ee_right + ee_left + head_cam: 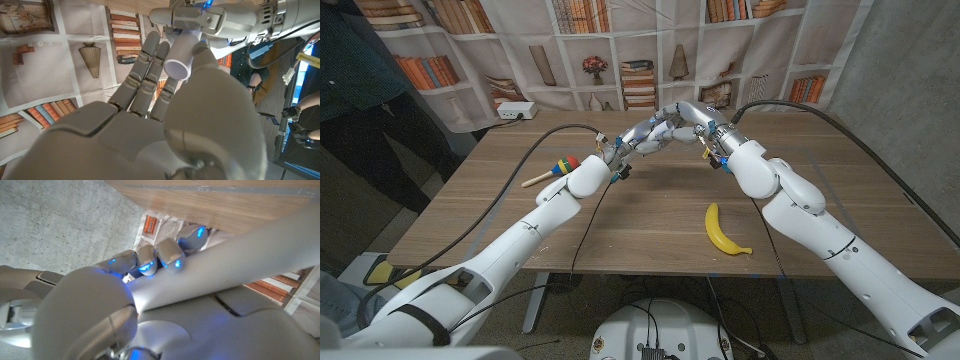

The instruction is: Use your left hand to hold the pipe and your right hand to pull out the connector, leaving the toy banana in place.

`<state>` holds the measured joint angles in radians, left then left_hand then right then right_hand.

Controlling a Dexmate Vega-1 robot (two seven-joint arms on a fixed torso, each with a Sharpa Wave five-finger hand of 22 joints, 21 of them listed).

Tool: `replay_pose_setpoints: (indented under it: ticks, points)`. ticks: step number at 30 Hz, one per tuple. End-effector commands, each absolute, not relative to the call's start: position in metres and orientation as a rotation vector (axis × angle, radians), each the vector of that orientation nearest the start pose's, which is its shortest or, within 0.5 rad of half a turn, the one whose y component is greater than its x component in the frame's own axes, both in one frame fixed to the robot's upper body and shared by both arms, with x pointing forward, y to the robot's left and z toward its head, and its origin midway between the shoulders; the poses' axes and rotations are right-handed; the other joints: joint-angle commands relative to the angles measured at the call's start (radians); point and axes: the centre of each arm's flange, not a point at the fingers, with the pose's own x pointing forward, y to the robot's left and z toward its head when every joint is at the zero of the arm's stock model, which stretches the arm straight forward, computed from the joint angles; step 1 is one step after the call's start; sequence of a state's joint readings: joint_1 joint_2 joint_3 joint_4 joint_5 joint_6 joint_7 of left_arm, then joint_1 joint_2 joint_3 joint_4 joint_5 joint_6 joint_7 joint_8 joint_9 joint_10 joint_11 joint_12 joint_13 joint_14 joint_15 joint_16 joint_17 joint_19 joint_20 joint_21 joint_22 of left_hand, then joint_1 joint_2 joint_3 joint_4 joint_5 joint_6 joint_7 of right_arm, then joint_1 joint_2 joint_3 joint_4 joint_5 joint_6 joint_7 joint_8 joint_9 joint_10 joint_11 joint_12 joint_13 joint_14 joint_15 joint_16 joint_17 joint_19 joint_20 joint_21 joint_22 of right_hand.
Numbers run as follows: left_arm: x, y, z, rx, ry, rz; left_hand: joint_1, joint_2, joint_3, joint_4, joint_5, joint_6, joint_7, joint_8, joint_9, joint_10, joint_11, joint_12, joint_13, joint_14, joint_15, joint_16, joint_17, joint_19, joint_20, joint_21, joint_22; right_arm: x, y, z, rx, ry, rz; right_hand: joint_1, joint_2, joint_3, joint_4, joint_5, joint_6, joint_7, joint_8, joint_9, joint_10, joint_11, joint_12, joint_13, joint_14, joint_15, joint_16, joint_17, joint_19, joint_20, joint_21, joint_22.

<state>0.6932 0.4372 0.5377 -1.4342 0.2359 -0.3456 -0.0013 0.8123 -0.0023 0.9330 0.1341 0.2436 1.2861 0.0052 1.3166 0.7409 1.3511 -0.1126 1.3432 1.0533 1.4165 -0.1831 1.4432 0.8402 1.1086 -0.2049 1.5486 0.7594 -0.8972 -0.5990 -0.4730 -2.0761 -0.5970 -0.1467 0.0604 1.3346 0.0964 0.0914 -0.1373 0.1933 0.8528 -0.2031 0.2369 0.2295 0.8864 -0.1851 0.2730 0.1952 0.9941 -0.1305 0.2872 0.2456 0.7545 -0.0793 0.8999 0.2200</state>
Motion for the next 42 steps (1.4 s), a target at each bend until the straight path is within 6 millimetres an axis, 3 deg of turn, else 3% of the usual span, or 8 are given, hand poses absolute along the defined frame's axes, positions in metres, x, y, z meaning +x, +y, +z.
replay_pose_setpoints:
  ticks: [1, 3, 5, 11, 12, 36, 42]
  points:
    - [0.609, 0.119, 0.042, 0.822, -0.957, -0.356, -0.004, 0.004, 0.006, 0.008, 0.006, 0.002, 0.002, 0.001, 0.003, -0.002, 0.001, 0.001, -0.008, -0.003, -0.004, 0.001, 0.006, -0.002, -0.005, 0.004, 0.007, 0.501, -0.123, 0.070, -1.184, -1.002, 0.059, 0.097, 0.024, 0.008, -0.017, -0.004, 0.118, 0.003, 0.041, 0.028, 0.136, 0.014, 0.044, 0.023, 0.098, -0.113, 0.058, 0.042, 0.069, -0.143, 0.110, 0.017]
    - [0.609, 0.119, 0.042, 0.821, -0.958, -0.357, -0.004, 0.005, 0.006, 0.008, 0.006, 0.004, 0.002, -0.002, -0.004, -0.003, -0.002, 0.007, 0.002, -0.001, -0.004, 0.002, 0.007, -0.004, -0.005, 0.004, 0.009, 0.499, -0.124, 0.071, -1.186, -1.004, 0.058, 0.124, 0.029, 0.016, -0.021, -0.007, 0.168, 0.007, 0.064, 0.041, 0.191, 0.021, 0.073, 0.037, 0.146, -0.111, 0.090, 0.066, 0.107, -0.146, 0.133, 0.017]
    - [0.609, 0.118, 0.042, 0.819, -0.959, -0.357, -0.003, 0.004, 0.004, 0.005, 0.005, 0.002, 0.001, 0.004, 0.006, -0.004, 0.001, 0.004, -0.002, -0.001, -0.004, -0.003, -0.002, -0.004, -0.005, 0.003, 0.006, 0.498, -0.126, 0.071, -1.174, -1.015, 0.060, 0.125, 0.038, 0.024, -0.012, -0.010, 0.180, 0.012, 0.075, 0.060, 0.230, 0.029, 0.097, 0.055, 0.205, -0.100, 0.114, 0.085, 0.135, -0.152, 0.164, 0.018]
    - [0.609, 0.117, 0.042, 0.817, -0.958, -0.358, -0.004, 0.005, 0.006, 0.008, 0.006, 0.002, 0.001, 0.007, 0.010, -0.002, -0.003, -0.005, -0.018, -0.004, -0.004, -0.001, 0.004, -0.006, -0.005, -0.004, -0.006, 0.490, -0.133, 0.072, -1.178, -1.018, 0.038, 0.135, 0.061, 0.057, -0.008, -0.007, 0.145, 0.064, 0.076, 0.098, 0.208, 0.033, 0.119, 0.118, 0.262, -0.098, 0.143, 0.136, 0.182, -0.153, 0.192, 0.002]
    - [0.609, 0.117, 0.041, 0.817, -0.957, -0.358, -0.004, 0.006, 0.005, 0.008, 0.005, 0.004, -0.001, 0.001, -0.002, -0.005, -0.004, 0.006, -0.001, -0.002, -0.004, -0.001, 0.004, -0.002, -0.005, -0.002, -0.008, 0.488, -0.134, 0.072, -1.177, -1.017, 0.031, 0.136, 0.058, 0.059, -0.009, -0.007, 0.143, 0.069, 0.074, 0.100, 0.213, 0.044, 0.128, 0.130, 0.263, -0.098, 0.146, 0.144, 0.186, -0.153, 0.196, 0.000]
    - [0.609, 0.123, 0.039, 0.827, -0.944, -0.341, -0.005, 0.006, 0.008, 0.008, 0.006, -0.001, 0.000, 0.005, -0.003, -0.003, -0.004, 0.000, -0.015, -0.007, -0.005, -0.004, 0.009, -0.003, -0.005, 0.001, -0.005, 0.466, -0.165, 0.070, -1.195, -0.934, -0.100, 0.123, 0.052, 0.071, 0.003, -0.008, 0.159, 0.076, 0.077, 0.113, 0.222, 0.060, 0.179, 0.234, 0.263, -0.094, 0.155, 0.201, 0.193, -0.152, 0.207, -0.015]
    - [0.609, 0.121, 0.040, 0.830, -0.946, -0.344, -0.007, 0.004, 0.006, 0.008, 0.006, 0.000, 0.001, 0.008, 0.001, -0.004, -0.001, 0.003, -0.012, -0.005, -0.004, -0.005, 0.008, -0.003, -0.005, 0.006, 0.004, 0.465, -0.168, 0.067, -1.169, -0.933, -0.110, 0.123, 0.050, 0.072, 0.004, -0.008, 0.165, 0.071, 0.076, 0.112, 0.217, 0.052, 0.184, 0.251, 0.260, -0.094, 0.155, 0.209, 0.192, -0.152, 0.208, -0.017]
